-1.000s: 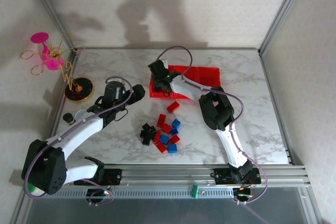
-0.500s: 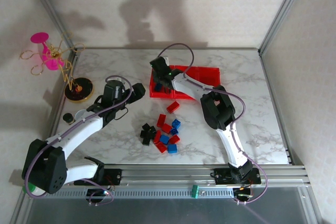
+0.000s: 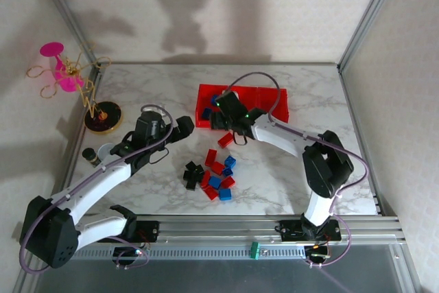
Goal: Sort the legos into containers by color
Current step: Place the lego in the container, then pick up the lego from the center of the table.
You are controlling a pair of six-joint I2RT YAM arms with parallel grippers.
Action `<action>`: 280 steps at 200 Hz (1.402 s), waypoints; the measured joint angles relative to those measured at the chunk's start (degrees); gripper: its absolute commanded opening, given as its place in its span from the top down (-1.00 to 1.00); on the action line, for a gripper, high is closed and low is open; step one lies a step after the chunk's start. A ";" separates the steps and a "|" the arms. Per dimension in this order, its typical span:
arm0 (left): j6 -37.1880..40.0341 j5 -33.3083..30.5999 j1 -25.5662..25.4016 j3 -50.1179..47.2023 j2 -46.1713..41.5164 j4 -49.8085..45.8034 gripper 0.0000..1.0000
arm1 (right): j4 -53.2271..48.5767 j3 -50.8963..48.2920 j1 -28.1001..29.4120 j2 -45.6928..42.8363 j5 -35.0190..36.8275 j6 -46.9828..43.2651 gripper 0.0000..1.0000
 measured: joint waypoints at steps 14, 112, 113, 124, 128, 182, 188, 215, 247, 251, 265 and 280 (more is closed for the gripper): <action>-0.44 -0.26 -1.31 -0.42 -0.63 -0.98 -0.99 | -1.14 -3.65 1.05 -1.79 -0.09 0.87 -0.53; -3.19 -0.63 -5.97 -1.97 -6.67 -5.75 -0.99 | -4.72 -16.17 6.32 -9.03 -0.52 17.62 -0.70; -3.19 -0.66 -5.99 -1.99 -6.67 -5.77 -0.99 | -4.70 -16.17 6.34 -9.01 -0.50 17.79 -0.70; -3.19 -0.63 -6.01 -2.16 -6.67 -6.32 -0.99 | -4.04 -16.33 6.88 -8.72 -0.42 20.31 -0.67; -3.19 -0.63 -6.05 -2.23 -6.67 -6.56 -0.99 | -3.72 -16.48 7.06 -8.61 -0.39 21.09 -0.66; -3.13 -0.61 -6.10 -2.36 -6.67 -7.65 -0.99 | -2.14 -18.86 7.80 -6.64 1.38 27.65 -0.47; -3.06 -0.63 -6.10 -2.36 -6.67 -7.65 -0.99 | -2.16 -19.04 7.80 -6.45 1.49 27.89 -0.47; -2.89 -0.61 -6.10 -2.36 -6.60 -7.65 -0.99 | -2.10 -20.00 7.82 -6.19 1.97 29.31 -0.34; -2.51 -0.59 -6.10 -2.36 -6.36 -7.63 -0.99 | -2.21 -21.05 7.82 -6.19 1.95 30.51 -0.17; -2.49 -0.59 -6.10 -2.36 -6.27 -7.61 -0.99 | -2.23 -21.14 7.82 -6.19 1.95 30.77 -0.14; -2.25 -0.57 -6.10 -2.36 -5.92 -7.63 -0.99 | -2.43 -21.35 7.82 -6.19 1.92 30.95 -0.03; -1.86 -0.55 -6.10 -2.36 -5.60 -7.67 -0.99 | -2.51 -21.29 7.82 -6.19 1.90 30.67 0.07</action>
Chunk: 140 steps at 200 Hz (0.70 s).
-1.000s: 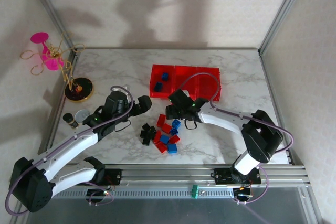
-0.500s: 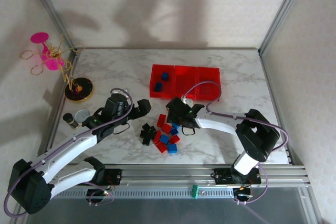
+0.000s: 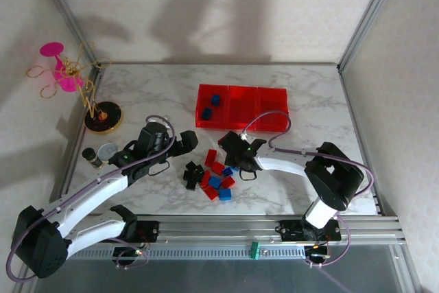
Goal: Sort the legos into containers by color
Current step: Pick up the lego from the center of the table.
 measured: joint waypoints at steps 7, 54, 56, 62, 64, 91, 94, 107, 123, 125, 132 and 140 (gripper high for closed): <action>0.20 0.11 0.00 0.00 0.02 0.02 -0.99 | -0.11 0.04 0.00 0.02 0.00 -0.04 0.11; 0.66 0.13 0.00 0.00 0.04 0.04 -0.99 | -2.03 1.29 0.59 0.09 0.61 -0.35 0.31; 0.66 0.13 0.00 0.00 0.04 0.04 -0.99 | -2.08 1.33 0.59 0.07 0.68 -0.39 0.32; 0.66 0.13 0.00 0.00 0.04 0.04 -0.99 | -2.38 1.40 0.63 -0.04 0.74 -0.59 0.33; 0.68 0.13 0.00 0.00 0.04 0.04 -0.99 | -2.47 1.42 0.63 -0.09 0.85 -0.52 0.34; 0.87 -0.28 0.00 0.17 0.04 0.02 -0.99 | -4.11 2.49 0.63 -1.33 1.95 -2.14 0.36; 0.87 -0.33 0.00 0.26 0.04 0.00 -0.99 | -4.33 2.82 0.63 -1.49 2.03 -2.40 0.36; 0.87 -0.72 0.02 0.87 0.09 0.02 -0.99 | -5.31 4.90 0.63 -1.73 2.75 -3.45 0.36; 0.87 -1.38 0.13 1.92 0.13 0.07 -0.99 | -5.86 8.26 0.63 -1.73 4.04 -5.57 0.35; 0.87 -1.42 0.17 2.01 0.13 0.04 -0.99 | -5.86 8.68 0.63 -1.73 4.26 -5.73 0.35; 0.87 -1.62 0.33 2.45 0.13 0.07 -0.99 | -5.66 10.01 0.63 -1.73 4.79 -6.69 0.35; 0.87 -1.77 0.57 2.86 0.13 0.15 -0.99 | -5.16 11.45 0.57 -1.70 5.07 -7.85 0.35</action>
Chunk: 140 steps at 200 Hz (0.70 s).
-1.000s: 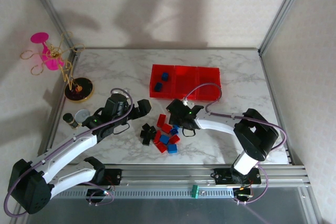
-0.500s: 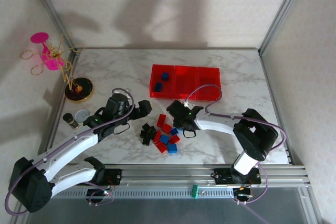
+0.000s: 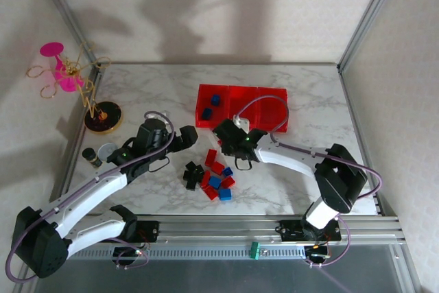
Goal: Sort the legos into containers by color
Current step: Pick up the lego from the center of the table, then place the lego in the container.
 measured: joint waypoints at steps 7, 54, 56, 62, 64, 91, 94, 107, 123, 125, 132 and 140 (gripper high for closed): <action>-0.02 -0.11 0.31 0.24 0.00 0.09 -0.99 | 0.37 1.18 -0.13 0.13 -0.04 -1.03 0.35; -0.02 -1.03 3.41 1.01 0.74 0.33 -0.99 | 5.20 12.74 -2.80 7.26 0.92 -8.39 0.36; -0.04 -1.09 3.58 1.07 0.83 0.33 -0.99 | 5.55 13.18 -2.99 7.76 0.87 -8.72 0.36; -0.02 -1.14 4.02 1.31 1.14 0.33 -0.99 | 6.49 14.21 -3.43 8.92 0.87 -9.55 0.36; -0.02 -1.11 4.20 1.40 1.20 0.33 -0.99 | 6.75 14.51 -3.63 9.38 0.87 -9.90 0.36; 0.00 -1.22 6.08 2.34 1.95 0.37 -0.99 | 8.57 20.31 -5.77 15.56 1.05 -13.75 0.36; 0.02 -1.27 6.23 2.43 2.03 0.42 -0.99 | 8.59 21.11 -5.95 16.26 1.16 -14.10 0.36; 0.22 -1.31 7.04 2.89 2.62 0.55 -0.99 | 9.11 24.46 -6.80 19.50 1.36 -15.80 0.36; 0.57 -1.33 7.96 3.56 3.65 0.68 -0.99 | 9.46 27.23 -7.65 22.69 1.53 -17.64 0.34; 0.66 -1.31 8.11 3.61 3.78 0.72 -0.99 | 9.46 27.52 -7.74 22.97 1.55 -17.84 0.34; 0.70 -1.33 8.44 3.69 4.11 0.94 -0.99 | 9.51 28.28 -8.02 24.02 1.79 -18.67 0.33; 0.87 -1.33 8.79 3.69 4.44 1.16 -0.99 | 9.49 28.87 -8.26 24.98 2.23 -19.52 0.33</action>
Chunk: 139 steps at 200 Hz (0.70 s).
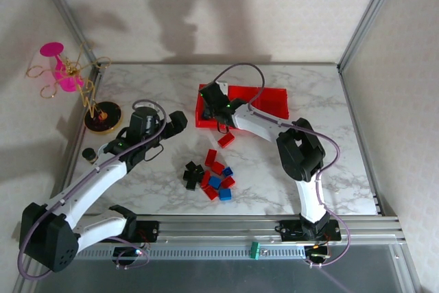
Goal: Sort the legos into containers by color
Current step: Place the lego in the container.
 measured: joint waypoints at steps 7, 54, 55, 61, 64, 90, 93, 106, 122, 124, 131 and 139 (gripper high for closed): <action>0.17 0.00 0.22 0.00 0.24 0.11 -0.99 | -0.15 0.57 -0.11 0.83 0.46 -0.87 0.33; 0.39 0.02 1.36 0.22 2.10 1.01 -0.99 | -0.61 4.39 -0.26 5.38 2.05 -5.11 0.30; 0.39 0.02 1.40 0.22 2.10 1.03 -0.99 | -0.61 4.42 -0.26 5.46 2.10 -5.20 0.29; 0.39 0.07 1.55 0.22 2.12 1.01 -0.99 | -0.63 4.61 -0.26 5.75 2.27 -5.57 0.28; 0.42 0.07 1.57 0.22 2.12 1.03 -0.99 | -0.61 4.68 -0.26 5.90 2.27 -5.68 0.28; 0.42 0.07 2.14 0.22 2.10 1.60 -0.99 | -0.52 4.76 -0.26 6.69 2.89 -6.73 0.14; 0.42 0.07 2.21 0.22 2.12 1.70 -0.99 | -0.50 4.79 -0.26 6.71 2.89 -7.04 0.13; 0.39 0.22 2.36 0.22 2.12 2.08 -0.99 | -0.46 4.81 -0.24 6.71 2.91 -7.41 0.09; 0.39 0.26 2.40 0.22 2.23 2.32 -0.99 | -0.46 4.96 -0.26 6.73 2.91 -7.69 0.00; 0.39 0.26 2.40 0.22 2.27 2.34 -0.99 | -0.46 4.96 -0.26 6.73 2.91 -7.72 -0.01; 0.39 0.35 2.40 0.22 2.45 2.40 -0.99 | -0.48 5.05 -0.26 6.73 2.91 -8.00 -0.01; 0.39 0.48 2.40 0.22 2.58 2.38 -0.99 | -0.50 5.09 -0.26 6.73 2.89 -8.22 -0.01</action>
